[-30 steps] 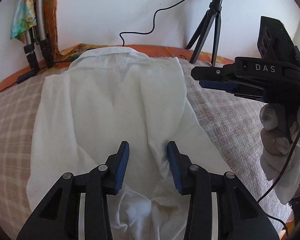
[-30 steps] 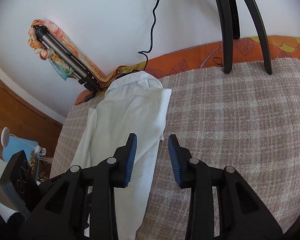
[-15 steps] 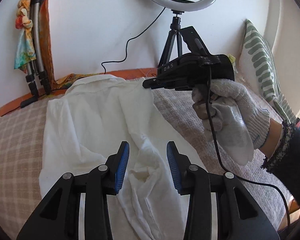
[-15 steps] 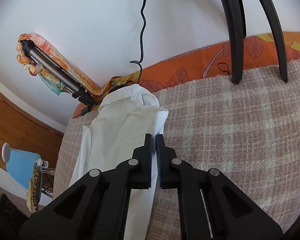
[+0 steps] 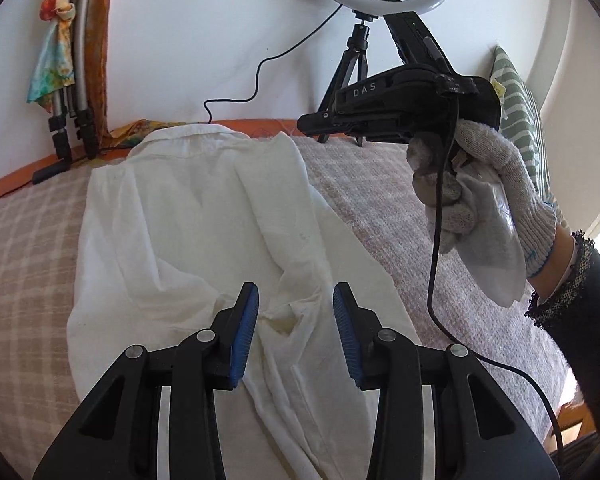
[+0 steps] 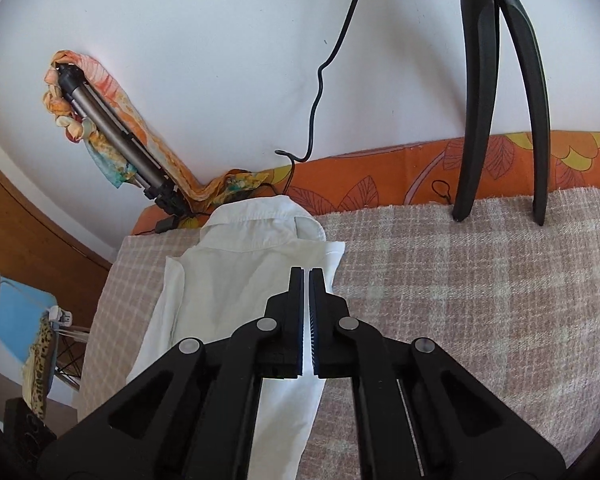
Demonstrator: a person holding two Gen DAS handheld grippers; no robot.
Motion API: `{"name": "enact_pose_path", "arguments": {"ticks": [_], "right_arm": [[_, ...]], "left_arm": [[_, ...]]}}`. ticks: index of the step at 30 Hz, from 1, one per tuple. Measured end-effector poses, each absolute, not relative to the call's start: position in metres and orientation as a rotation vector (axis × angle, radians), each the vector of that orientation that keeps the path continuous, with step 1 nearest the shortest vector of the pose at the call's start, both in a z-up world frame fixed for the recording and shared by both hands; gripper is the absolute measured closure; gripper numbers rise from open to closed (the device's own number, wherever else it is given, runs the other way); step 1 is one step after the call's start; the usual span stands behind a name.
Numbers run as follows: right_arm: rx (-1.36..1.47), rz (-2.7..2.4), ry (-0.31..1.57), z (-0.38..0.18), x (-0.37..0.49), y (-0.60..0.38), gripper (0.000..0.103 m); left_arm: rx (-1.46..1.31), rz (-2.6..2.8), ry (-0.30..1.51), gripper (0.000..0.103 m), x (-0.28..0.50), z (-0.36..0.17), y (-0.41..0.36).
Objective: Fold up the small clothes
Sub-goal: 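Move both open grippers toward the shirt collar, then move both grippers to the shirt hem and close on it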
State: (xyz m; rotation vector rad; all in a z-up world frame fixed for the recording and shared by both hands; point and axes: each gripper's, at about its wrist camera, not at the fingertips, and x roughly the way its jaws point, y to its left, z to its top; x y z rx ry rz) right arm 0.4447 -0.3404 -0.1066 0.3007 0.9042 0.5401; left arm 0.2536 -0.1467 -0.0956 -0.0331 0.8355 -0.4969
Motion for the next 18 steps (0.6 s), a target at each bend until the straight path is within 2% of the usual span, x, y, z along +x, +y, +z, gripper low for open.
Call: {"name": "enact_pose_path", "arguments": {"ticks": [5,10,16,18], "right_arm": [[0.169,0.554,0.985,-0.123,0.433,-0.308,0.1],[0.163,0.474,1.021,-0.155,0.452,-0.297,0.101],[0.278,0.466,0.991,-0.127,0.427,-0.322,0.099],[0.284,0.463,0.971,-0.109,0.402,-0.331,0.096]], "left_arm": [[-0.021,-0.468,0.818,0.065,0.24,-0.078,-0.12],[-0.024,-0.406,0.821,0.065,0.228,-0.071,-0.083],[-0.115,-0.338,0.852,0.065,0.203,-0.065,-0.039],[-0.147,-0.336,0.876,0.065,0.189,-0.067,-0.03]]}}
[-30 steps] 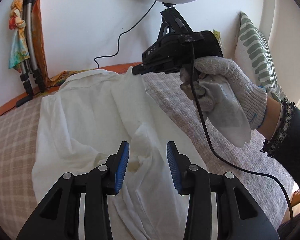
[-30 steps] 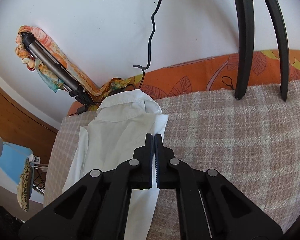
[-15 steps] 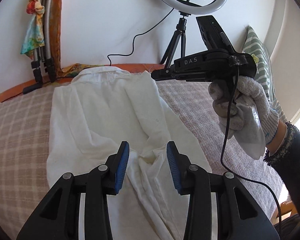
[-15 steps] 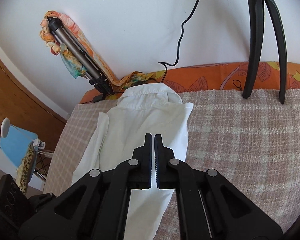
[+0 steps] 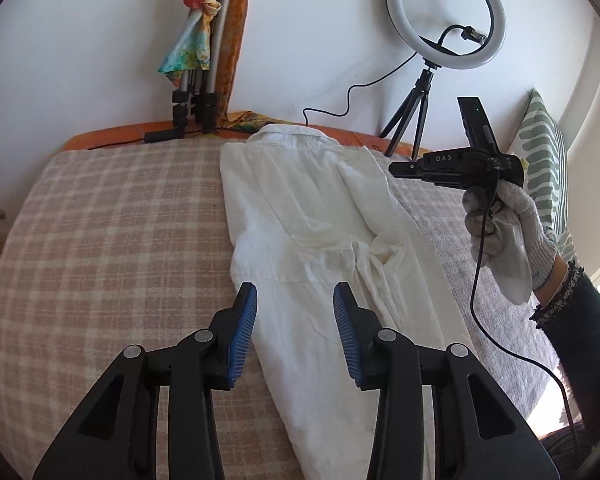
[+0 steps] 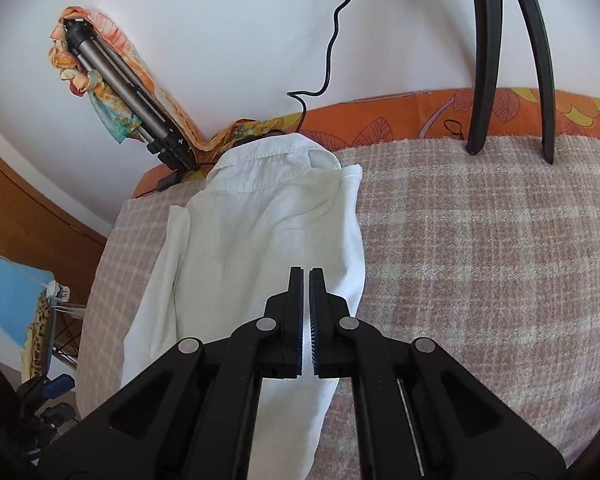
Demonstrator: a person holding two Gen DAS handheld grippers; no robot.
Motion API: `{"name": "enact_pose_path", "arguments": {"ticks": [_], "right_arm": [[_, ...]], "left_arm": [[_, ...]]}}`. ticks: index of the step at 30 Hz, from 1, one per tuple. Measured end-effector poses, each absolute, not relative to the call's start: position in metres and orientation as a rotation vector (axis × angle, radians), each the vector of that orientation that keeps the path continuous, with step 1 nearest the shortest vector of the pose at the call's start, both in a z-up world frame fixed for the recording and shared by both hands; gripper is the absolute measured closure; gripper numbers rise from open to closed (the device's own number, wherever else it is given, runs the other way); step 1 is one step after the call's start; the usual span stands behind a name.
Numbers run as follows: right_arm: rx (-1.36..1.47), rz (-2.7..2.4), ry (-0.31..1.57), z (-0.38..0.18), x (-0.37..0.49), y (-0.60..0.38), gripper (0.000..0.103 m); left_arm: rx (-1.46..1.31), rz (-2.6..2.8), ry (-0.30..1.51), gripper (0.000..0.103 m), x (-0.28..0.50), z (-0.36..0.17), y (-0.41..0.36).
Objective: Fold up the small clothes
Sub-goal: 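Move both grippers to the shirt hem and close on it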
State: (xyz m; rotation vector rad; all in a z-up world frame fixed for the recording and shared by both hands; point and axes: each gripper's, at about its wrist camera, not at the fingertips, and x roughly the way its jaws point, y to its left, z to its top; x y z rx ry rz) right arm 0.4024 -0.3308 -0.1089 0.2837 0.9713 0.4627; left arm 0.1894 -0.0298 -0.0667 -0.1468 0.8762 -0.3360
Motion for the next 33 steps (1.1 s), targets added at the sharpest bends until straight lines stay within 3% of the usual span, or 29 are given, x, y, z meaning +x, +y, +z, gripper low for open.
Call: {"name": "enact_pose_path", "arguments": {"ticks": [2,4,13,16,24,30,33], "right_arm": [[0.313,0.474,0.953,-0.092,0.374,-0.343,0.08],[0.323,0.474,0.935,-0.078,0.342,-0.353,0.073],[0.355,0.522,0.997,-0.079,0.19,-0.373,0.072],[0.359,0.53,1.033,-0.098,0.148,-0.376,0.059],[0.347,0.569,1.183,-0.155,0.079,-0.365,0.058],[0.283,0.594,1.203,-0.163,0.056,-0.35,0.058],[0.263,0.598,1.227,-0.169,0.053,-0.343,0.063]], "left_arm": [[-0.186,-0.347,0.908,0.065,0.174,-0.071,-0.024],[-0.206,-0.353,0.938,0.065,0.156,-0.078,-0.02],[-0.311,-0.422,1.059,0.064,0.075,-0.111,-0.011],[-0.387,-0.451,1.113,0.056,0.055,-0.127,-0.008],[-0.454,-0.484,1.144,0.056,0.022,-0.144,-0.007],[-0.475,-0.524,1.157,0.056,0.012,-0.145,-0.016],[-0.475,-0.553,1.15,0.064,0.014,-0.146,-0.025]]}}
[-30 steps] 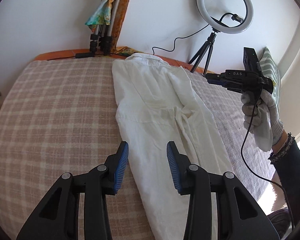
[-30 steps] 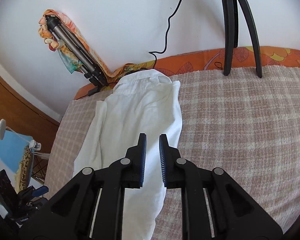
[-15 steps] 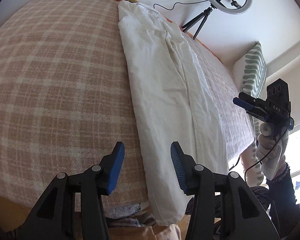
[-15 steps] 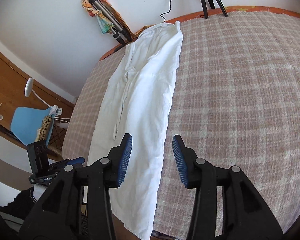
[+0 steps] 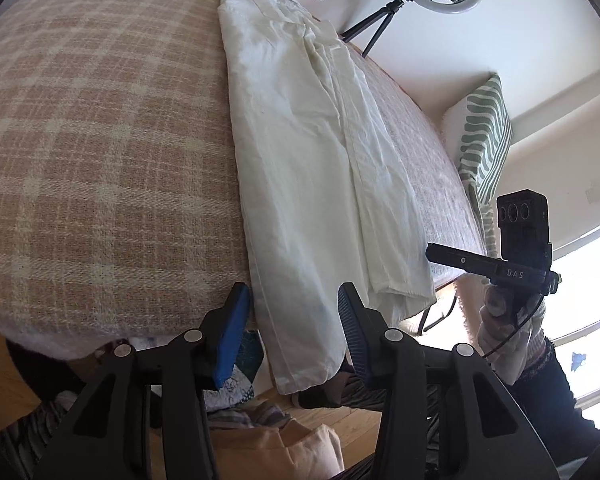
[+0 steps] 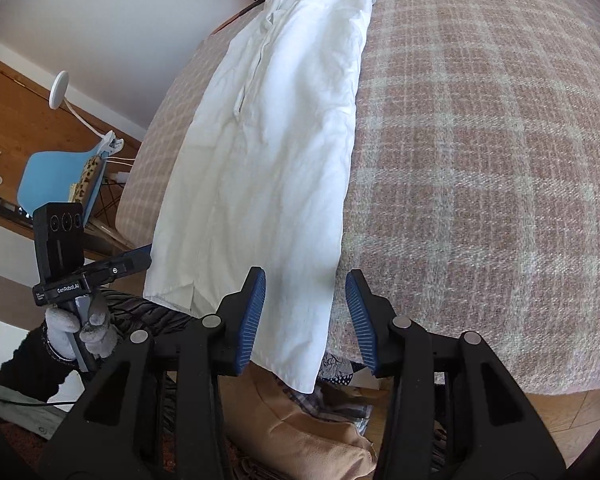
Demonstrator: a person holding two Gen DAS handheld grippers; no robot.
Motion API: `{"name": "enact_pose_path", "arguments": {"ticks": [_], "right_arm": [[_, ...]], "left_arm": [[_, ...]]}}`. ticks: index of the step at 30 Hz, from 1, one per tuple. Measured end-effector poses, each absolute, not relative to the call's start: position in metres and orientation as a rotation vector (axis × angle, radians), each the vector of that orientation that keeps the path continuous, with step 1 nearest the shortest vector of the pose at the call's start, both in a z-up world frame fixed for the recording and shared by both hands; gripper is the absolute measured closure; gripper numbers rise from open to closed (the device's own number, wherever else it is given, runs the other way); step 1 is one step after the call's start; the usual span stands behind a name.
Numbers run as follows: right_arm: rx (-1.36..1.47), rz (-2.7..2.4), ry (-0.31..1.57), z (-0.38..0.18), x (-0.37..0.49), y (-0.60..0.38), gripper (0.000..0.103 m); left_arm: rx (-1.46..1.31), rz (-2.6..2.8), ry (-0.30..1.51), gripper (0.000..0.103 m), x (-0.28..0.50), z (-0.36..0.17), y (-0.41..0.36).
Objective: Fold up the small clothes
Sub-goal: 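Move both grippers to the shirt hem and close on it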
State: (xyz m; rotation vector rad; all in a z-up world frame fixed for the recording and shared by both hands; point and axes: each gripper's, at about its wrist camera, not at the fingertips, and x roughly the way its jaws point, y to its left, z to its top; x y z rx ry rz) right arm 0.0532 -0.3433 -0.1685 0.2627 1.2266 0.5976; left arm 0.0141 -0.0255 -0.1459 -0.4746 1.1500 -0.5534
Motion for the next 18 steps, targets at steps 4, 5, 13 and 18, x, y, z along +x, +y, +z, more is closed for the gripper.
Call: {"name": "enact_pose_path", "arguments": {"ticks": [4,5,13,18], "right_arm": [[0.216,0.586,1.22,-0.169,0.052,-0.336,0.092],[0.236,0.589,1.215,-0.167,0.052,-0.339,0.093],[0.337,0.57,1.222,-0.171,0.048,-0.362,0.095],[0.351,0.593,1.215,-0.164,0.048,-0.361,0.071]], "left_arm": [[-0.484,-0.567,1.133,0.098,0.018,-0.147,-0.029],[-0.488,-0.566,1.125,0.098,0.017,-0.144,-0.027],[-0.478,-0.525,1.103,0.101,0.006,-0.153,-0.003],[-0.548,-0.546,1.101,0.099,0.007,-0.154,0.005]]}}
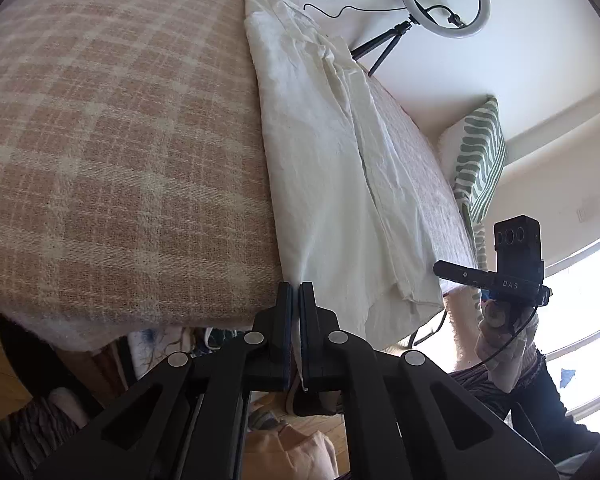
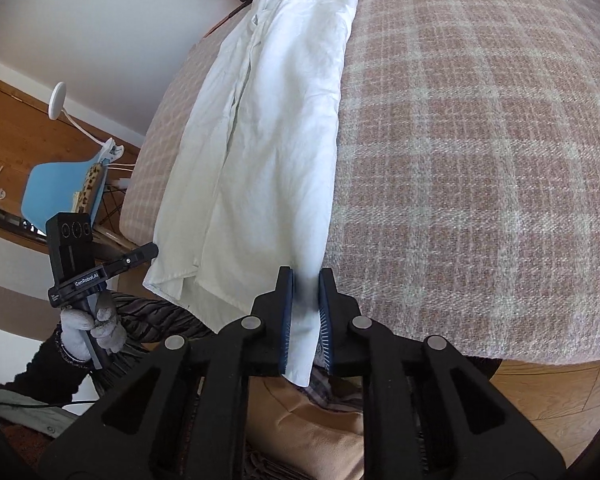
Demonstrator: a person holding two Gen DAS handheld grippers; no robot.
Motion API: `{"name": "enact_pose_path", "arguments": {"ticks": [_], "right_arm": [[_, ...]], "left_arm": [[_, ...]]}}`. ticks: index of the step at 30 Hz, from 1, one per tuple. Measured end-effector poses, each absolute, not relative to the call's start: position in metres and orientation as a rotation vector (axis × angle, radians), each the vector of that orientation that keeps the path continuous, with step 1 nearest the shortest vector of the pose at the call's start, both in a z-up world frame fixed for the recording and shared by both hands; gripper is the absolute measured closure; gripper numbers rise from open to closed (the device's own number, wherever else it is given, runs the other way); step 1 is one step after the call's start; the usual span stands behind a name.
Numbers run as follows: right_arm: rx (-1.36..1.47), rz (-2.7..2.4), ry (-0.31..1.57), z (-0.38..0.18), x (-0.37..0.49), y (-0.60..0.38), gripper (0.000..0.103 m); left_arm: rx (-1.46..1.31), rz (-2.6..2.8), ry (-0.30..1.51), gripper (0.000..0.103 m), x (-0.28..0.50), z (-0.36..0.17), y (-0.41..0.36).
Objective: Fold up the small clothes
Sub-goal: 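Move both grippers to the shirt hem and close on it, then lift the hem with both grippers and fold it up toward the collar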
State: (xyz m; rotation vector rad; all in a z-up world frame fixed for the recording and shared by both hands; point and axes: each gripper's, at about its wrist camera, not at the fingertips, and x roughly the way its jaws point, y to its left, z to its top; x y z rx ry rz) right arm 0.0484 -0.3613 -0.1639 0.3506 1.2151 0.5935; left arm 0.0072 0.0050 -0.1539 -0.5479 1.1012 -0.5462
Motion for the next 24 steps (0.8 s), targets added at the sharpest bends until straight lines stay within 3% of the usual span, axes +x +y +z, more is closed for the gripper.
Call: {"name": "enact_pose_path", "arguments": {"ticks": [1,4,6,7,9,13,15,17,19,24], "right_arm": [[0.35,0.598,1.205,-0.162,0.048,-0.361,0.057],[0.303,0.61,1.21,-0.164,0.047,-0.354,0.054],[0.238,0.59,1.222,-0.167,0.047,-0.341,0.067],[0.207,0.574,1.227,-0.17,0.048,-0.338,0.085],[0.237,0.565,1.232,-0.171,0.051,-0.345,0.092],[0.296,0.562,1.237,-0.174,0.05,-0.366,0.093],[0.315,0.583,1.255,-0.176,0.048,-0.368,0.09],[0.347,0.61,1.28,-0.178,0.048,-0.372,0.079],[0.36,0.628,1.289,-0.179,0.047,-0.374,0.076],[0.402,0.679,1.315,-0.182,0.043,-0.373,0.075]], "left_arm": [[-0.53,-0.545,1.098,0.093,0.007,-0.151,0.003],[-0.516,-0.539,1.116,0.063,0.007,-0.15,0.0],[-0.513,-0.551,1.098,0.064,0.009,-0.151,-0.01],[-0.503,-0.551,1.086,0.067,0.009,-0.15,-0.012],[-0.481,-0.562,1.096,0.1,0.011,-0.15,-0.016],[-0.483,-0.569,1.072,0.099,0.005,-0.147,-0.007],[-0.477,-0.586,1.078,0.099,0.002,-0.147,-0.007],[-0.474,-0.579,1.12,0.087,0.002,-0.15,-0.007],[-0.492,-0.585,1.161,0.078,0.001,-0.154,-0.007],[-0.503,-0.619,1.186,0.077,-0.005,-0.162,-0.014]]}}
